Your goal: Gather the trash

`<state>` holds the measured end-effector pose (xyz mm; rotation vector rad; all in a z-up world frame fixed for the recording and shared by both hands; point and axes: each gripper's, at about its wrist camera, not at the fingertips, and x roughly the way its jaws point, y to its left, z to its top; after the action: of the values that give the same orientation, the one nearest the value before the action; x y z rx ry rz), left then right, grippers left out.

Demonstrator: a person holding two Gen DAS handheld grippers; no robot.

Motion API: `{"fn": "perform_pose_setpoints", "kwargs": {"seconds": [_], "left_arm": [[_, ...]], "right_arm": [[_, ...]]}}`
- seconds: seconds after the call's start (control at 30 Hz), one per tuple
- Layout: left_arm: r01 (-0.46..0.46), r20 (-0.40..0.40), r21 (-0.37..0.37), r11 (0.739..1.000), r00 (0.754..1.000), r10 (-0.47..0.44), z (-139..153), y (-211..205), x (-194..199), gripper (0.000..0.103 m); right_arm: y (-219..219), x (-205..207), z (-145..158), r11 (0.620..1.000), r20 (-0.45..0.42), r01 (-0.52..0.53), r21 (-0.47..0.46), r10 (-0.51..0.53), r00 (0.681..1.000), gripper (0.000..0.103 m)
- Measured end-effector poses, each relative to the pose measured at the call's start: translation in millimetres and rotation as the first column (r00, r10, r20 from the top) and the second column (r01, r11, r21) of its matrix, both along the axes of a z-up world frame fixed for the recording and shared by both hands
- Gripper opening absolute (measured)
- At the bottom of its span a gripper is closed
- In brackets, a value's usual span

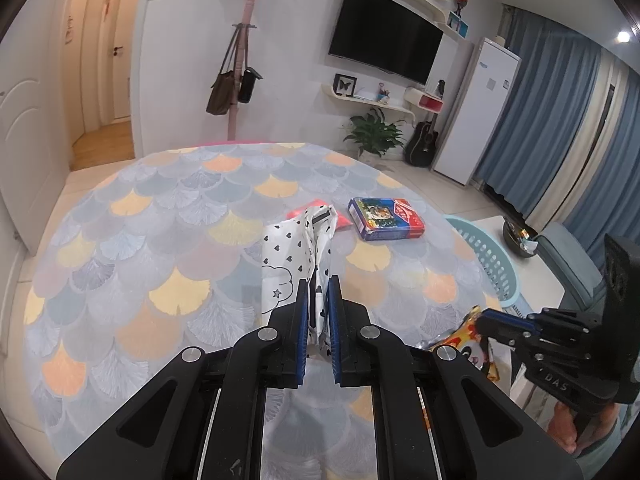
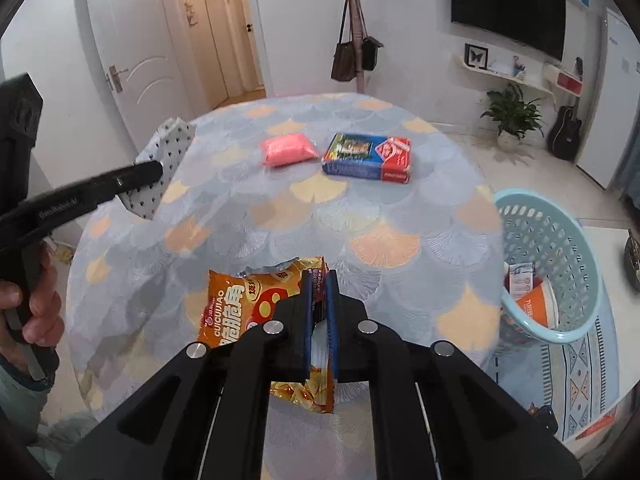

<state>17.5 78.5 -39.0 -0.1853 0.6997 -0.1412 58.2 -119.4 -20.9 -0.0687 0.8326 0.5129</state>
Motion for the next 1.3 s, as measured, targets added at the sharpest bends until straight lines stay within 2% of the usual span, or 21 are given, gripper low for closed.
{"fn": "perform_pose_setpoints", "kwargs": {"seconds": [0.13,0.3,0.5,0.67,0.8,0.97,1.03,1.13,1.23,1.3], "left_arm": [[0.018,0.019,0.007,1.0,1.0,-0.018,8,-7,3,0.008],[0.088,0.073,0.025,0.996,0.993,-0.09,29,-30,20,0.008],[0.2,0.123,0.034,0.979,0.971,-0.203,50,-77,54,0.008],[0.319,0.131,0.02,0.948,0.939,-0.319,57,-129,92,0.008],[0.414,0.095,-0.02,0.91,0.907,-0.41,49,-176,127,0.008],[0.485,0.013,-0.101,0.869,0.874,-0.486,25,-221,164,0.008],[0.494,-0.027,-0.135,0.859,0.864,-0.502,11,-237,180,0.008],[0.5,-0.074,-0.142,0.854,0.855,-0.513,-8,-259,197,0.008],[0.503,-0.12,-0.152,0.851,0.845,-0.521,-27,-276,212,0.008],[0.502,-0.154,-0.165,0.849,0.837,-0.525,-40,-285,221,0.008]], "right_arm": [[-11,-1,22,0.998,0.078,0.059,0.013,-0.06,0.995,0.004],[-40,9,53,0.985,0.18,0.172,0.023,-0.173,0.968,0.004],[-84,33,71,0.945,0.256,0.327,0.018,-0.32,0.912,0.004],[-124,59,71,0.886,0.285,0.463,0.015,-0.448,0.847,0.004],[-156,83,60,0.82,0.296,0.572,-0.008,-0.545,0.785,0.004],[-187,113,30,0.751,0.264,0.659,-0.044,-0.627,0.733,0.004],[-199,125,13,0.722,0.231,0.689,-0.065,-0.661,0.714,0.004],[-216,141,-12,0.684,0.171,0.725,-0.081,-0.707,0.686,0.004],[-229,150,-34,0.658,0.111,0.747,-0.095,-0.739,0.664,0.004],[-235,154,-44,0.654,0.076,0.75,-0.1,-0.746,0.661,0.004]]}}
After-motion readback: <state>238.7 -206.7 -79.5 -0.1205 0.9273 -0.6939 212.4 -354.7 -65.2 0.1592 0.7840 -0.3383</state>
